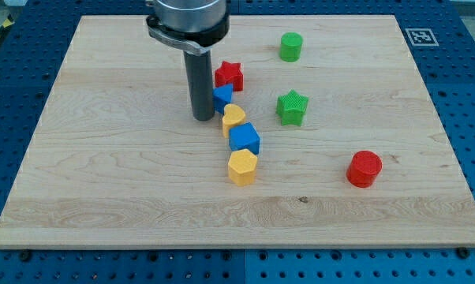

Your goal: Push the red star to the right side of the green circle

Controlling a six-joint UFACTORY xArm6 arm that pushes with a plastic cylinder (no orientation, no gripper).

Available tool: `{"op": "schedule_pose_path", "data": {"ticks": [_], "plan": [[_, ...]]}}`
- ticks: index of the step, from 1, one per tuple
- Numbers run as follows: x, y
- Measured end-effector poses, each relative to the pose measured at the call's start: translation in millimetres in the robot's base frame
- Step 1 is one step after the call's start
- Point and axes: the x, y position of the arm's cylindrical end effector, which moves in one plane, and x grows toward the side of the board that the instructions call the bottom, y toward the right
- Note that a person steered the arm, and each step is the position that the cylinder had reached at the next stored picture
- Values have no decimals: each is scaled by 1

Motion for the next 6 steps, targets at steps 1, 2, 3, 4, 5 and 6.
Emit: {"op": "schedule_pose_path", "data": {"ticks": [1,2,3,4,5,6], "plan": [[-7,17],[-8,18],[-39,-10],[-59,6],[-58,52],[-67,96]]}}
